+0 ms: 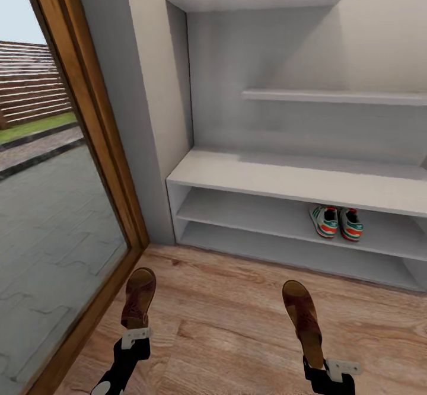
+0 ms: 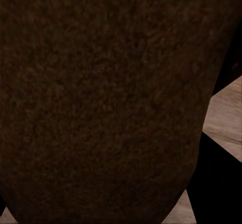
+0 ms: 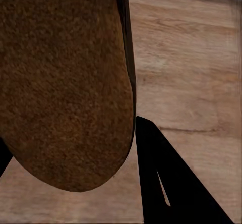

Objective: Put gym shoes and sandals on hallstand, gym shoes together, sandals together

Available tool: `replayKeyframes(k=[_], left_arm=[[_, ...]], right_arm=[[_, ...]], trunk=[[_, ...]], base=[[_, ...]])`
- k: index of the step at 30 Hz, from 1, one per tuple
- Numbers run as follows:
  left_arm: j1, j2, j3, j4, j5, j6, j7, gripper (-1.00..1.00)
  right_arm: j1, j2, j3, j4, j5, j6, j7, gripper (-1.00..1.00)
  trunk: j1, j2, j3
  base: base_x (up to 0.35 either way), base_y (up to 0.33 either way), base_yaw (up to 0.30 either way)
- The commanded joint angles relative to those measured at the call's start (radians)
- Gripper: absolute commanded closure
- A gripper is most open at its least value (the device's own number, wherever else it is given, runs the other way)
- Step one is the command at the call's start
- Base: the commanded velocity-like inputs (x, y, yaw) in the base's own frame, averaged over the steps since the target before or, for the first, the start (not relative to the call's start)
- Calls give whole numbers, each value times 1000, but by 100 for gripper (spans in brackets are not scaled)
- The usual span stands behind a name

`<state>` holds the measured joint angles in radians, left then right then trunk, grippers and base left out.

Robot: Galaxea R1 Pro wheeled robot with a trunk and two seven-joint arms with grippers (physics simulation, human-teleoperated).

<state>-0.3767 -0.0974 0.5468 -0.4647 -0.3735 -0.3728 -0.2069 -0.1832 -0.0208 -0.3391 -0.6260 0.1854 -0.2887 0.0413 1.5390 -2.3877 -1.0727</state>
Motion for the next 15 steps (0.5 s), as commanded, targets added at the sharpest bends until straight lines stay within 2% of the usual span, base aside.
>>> replayKeyframes(k=[1,7,15], left_arm=[[-1,-1,8,-1,-5,-3,-8,100],[-1,-1,8,-3,-5,-3,-8,100],[-1,-1,8,-3,-5,-3,-8,100]], right_arm=[[-1,1,-6,0,6,-3,3,100],[-1,1,-6,-1,6,-3,3,100],[-1,2,-6,-1,6,-3,3,100]], trunk=[[0,0,-1],[0,0,-1],[0,0,-1]], base=[[-54,317,-282],[-19,256,-282],[-2,39,-282]])
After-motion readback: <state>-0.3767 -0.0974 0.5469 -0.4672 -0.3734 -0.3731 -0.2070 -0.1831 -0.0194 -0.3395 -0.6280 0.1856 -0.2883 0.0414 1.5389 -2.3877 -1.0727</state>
